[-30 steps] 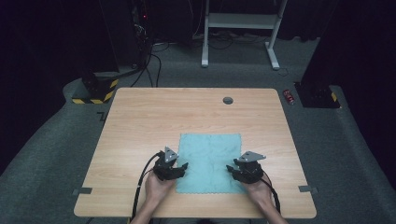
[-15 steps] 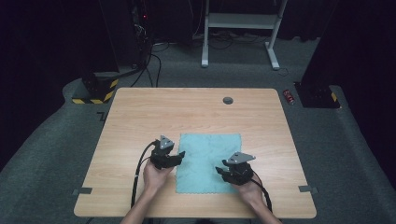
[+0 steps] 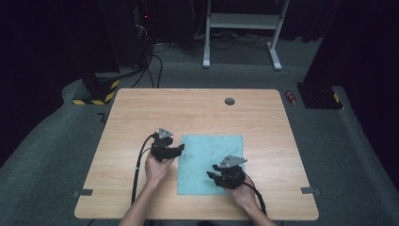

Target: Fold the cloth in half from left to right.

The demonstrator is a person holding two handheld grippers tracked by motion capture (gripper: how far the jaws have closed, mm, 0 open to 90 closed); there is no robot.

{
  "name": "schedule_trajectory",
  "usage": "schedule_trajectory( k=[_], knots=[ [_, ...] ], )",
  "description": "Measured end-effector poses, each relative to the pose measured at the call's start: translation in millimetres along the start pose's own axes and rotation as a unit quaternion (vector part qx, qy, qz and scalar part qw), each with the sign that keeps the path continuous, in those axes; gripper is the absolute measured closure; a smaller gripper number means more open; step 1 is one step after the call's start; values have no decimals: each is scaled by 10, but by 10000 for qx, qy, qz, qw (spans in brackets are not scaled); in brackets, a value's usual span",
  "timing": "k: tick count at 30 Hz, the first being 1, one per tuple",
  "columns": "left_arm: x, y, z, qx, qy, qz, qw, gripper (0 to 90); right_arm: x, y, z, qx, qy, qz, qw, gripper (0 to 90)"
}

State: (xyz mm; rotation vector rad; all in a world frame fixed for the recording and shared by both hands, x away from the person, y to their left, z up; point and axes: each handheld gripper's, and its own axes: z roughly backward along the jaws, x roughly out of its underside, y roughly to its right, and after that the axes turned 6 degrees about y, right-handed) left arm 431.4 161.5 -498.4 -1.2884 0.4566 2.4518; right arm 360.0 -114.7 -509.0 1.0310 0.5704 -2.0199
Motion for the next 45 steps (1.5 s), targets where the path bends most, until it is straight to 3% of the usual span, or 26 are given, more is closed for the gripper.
schedule_trajectory(
  k=[2, 4, 7, 8, 11, 13, 15, 23, 28, 39, 42, 45],
  knots=[
    [-44, -18, -48, -71, -159, -56, 9998, 420, -31, -89, -43, -156, -15, 66, 9999, 646],
    [-80, -24, -66, -88, -69, -54, 9999, 424, -41, -116, -61, -200, -24, 122, 9997, 652],
    [-153, -24, -130, -129, -187, -102, 9997, 425, -67, -189, -105, -316, -37, 224, 9992, 667],
    [-166, -23, -146, -148, -127, -121, 9997, 427, -78, -224, -122, -361, -34, 220, 9991, 671],
    [-229, -38, -238, -191, -291, -124, 9993, 427, -104, -289, -160, -461, -16, 263, 9986, 679],
    [-249, -82, -275, -233, -217, -29, 9995, 437, -126, -379, -206, -579, -32, 338, 9977, 685],
    [-273, -133, -349, -276, -394, 41, 9988, 431, -132, -409, -218, -613, -36, 366, 9974, 686],
    [-302, -155, -549, -378, -614, -133, 9973, 471, -162, -598, -323, -858, -39, 507, 9950, 693],
    [-299, -179, -593, -410, -521, -48, 9978, 526, -169, -663, -356, -939, -20, 532, 9942, 697],
    [-256, -165, -643, -312, -645, -209, 9972, 664, -178, -867, -439, -1144, -25, 655, 9913, 693],
    [-254, -156, -647, -314, -638, -245, 9972, 715, -176, -929, -484, -1135, -105, 806, 9902, 692],
    [-254, -153, -642, -318, -662, -335, 9967, 737, -173, -939, -508, -1138, -122, 750, 9906, 693]
  ],
)
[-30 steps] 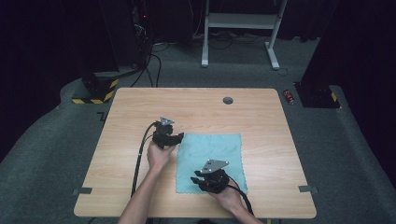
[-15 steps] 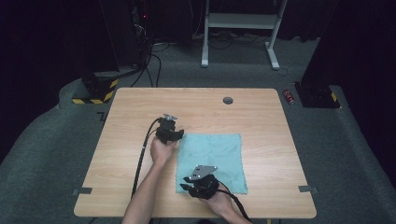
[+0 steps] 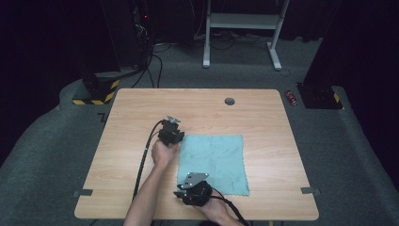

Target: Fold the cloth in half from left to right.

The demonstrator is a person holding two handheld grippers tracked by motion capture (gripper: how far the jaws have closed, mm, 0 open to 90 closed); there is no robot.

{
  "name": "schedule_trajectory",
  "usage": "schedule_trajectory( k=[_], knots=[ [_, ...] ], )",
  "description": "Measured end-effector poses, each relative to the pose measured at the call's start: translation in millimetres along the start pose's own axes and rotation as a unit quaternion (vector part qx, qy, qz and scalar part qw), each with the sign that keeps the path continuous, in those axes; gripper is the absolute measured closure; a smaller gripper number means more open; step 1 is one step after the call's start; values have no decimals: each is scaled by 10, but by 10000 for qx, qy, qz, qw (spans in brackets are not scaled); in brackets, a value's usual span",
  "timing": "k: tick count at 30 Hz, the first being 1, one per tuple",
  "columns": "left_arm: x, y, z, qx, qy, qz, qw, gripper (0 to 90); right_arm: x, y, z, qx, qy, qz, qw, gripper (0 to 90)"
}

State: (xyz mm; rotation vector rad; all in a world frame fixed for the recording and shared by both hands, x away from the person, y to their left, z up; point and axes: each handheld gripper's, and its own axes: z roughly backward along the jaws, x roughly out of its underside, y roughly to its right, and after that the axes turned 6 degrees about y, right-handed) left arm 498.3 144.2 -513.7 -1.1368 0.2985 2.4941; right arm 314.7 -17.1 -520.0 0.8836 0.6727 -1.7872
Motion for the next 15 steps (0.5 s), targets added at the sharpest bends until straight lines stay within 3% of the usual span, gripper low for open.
schedule_trajectory(
  k=[5, 11, 15],
  knots=[
    [4, 9, -4, 63, 25, -50, 10000, 790, -3, -37, -57, 170, -134, 230, 9995, 705],
    [5, 10, -19, 191, 63, 25, 9998, 885, -17, -67, -66, 402, -203, 470, 9979, 834],
    [6, 2, -20, 209, 74, 75, 9997, 898, -14, -63, -65, 496, -201, 481, 9974, 890]
  ],
)
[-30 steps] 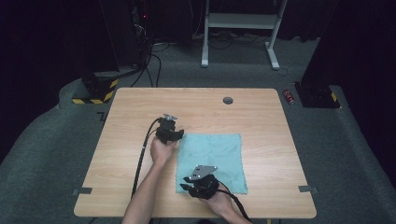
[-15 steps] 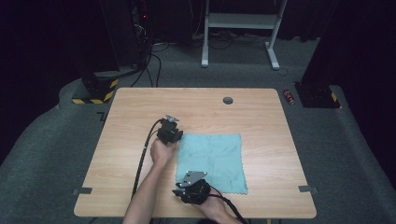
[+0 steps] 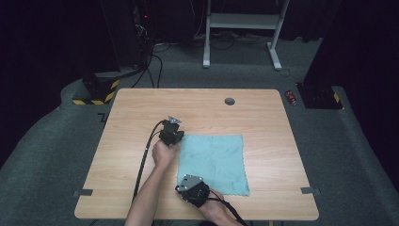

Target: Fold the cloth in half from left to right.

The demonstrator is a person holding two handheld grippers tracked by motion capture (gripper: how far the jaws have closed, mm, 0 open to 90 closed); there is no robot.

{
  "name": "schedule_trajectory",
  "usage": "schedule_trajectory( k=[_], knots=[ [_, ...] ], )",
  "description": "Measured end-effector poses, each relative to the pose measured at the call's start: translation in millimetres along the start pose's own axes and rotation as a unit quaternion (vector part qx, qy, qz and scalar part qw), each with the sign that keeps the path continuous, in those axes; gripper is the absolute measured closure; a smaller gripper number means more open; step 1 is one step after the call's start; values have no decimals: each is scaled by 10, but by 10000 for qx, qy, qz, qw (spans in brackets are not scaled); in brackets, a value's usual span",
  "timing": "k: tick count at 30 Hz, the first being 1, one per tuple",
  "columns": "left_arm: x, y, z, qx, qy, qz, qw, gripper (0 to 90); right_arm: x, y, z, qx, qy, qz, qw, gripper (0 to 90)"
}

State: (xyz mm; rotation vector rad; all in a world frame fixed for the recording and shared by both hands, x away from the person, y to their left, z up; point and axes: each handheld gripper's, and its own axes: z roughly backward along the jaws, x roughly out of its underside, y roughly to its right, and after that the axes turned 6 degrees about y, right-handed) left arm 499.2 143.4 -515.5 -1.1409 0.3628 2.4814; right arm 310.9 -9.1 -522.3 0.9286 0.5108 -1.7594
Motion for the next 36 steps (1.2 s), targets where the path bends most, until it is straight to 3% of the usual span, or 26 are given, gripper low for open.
schedule_trajectory(
  k=[10, 22, 36],
  knots=[
    [-40, -56, 88, 216, 204, 274, 9992, 900, 8, 7, 51, -77, 108, -121, 9998, 897],
    [-80, -98, 191, 354, 383, 356, 9980, 900, -16, 9, 77, -136, 187, -203, 9995, 900],
    [-134, -293, 499, 305, 580, 506, 9966, 900, -257, -63, 110, -298, 397, -102, 9987, 900]
  ],
)
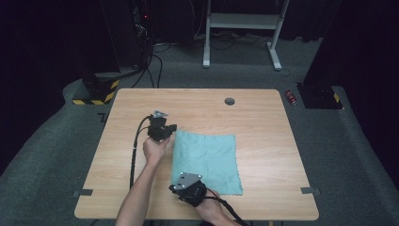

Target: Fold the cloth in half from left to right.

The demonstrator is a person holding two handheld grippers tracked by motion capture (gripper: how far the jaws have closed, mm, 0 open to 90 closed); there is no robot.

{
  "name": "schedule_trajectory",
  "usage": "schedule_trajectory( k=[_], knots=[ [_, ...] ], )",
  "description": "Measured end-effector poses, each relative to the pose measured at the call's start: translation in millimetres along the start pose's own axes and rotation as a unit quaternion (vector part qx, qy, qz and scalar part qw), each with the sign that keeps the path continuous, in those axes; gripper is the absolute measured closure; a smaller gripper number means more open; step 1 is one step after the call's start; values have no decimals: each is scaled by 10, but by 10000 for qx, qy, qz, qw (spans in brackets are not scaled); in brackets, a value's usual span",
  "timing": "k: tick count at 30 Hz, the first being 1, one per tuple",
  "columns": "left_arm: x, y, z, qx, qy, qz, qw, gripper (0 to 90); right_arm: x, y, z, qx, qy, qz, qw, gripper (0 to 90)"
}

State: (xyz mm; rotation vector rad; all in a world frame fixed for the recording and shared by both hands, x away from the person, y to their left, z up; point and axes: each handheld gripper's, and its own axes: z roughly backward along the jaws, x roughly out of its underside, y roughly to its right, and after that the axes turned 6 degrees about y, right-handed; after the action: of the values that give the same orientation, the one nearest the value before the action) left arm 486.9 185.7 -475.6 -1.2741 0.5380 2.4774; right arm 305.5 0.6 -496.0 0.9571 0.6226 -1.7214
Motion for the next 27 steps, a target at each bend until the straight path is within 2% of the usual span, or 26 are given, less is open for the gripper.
schedule_trajectory(
  k=[9, 12, 19, 22, 27],
  knots=[
    [-71, -43, 229, -61, 170, 47, 9998, 900, -136, -41, 96, -107, 266, 63, 9996, 900],
    [-83, -10, 175, -49, 90, -1, 9999, 900, -96, -10, 161, -42, 284, 22, 9996, 900],
    [-105, 198, -21, 125, 14, -185, 9998, 900, 45, 50, 250, 53, 263, -104, 9996, 900],
    [-93, 242, -90, 197, -4, -114, 9997, 900, 123, 81, 288, 91, 243, -258, 9993, 900],
    [-67, 291, -169, 269, -46, -118, 9996, 900, 225, 115, 330, 162, 200, -361, 9990, 900]
  ],
)
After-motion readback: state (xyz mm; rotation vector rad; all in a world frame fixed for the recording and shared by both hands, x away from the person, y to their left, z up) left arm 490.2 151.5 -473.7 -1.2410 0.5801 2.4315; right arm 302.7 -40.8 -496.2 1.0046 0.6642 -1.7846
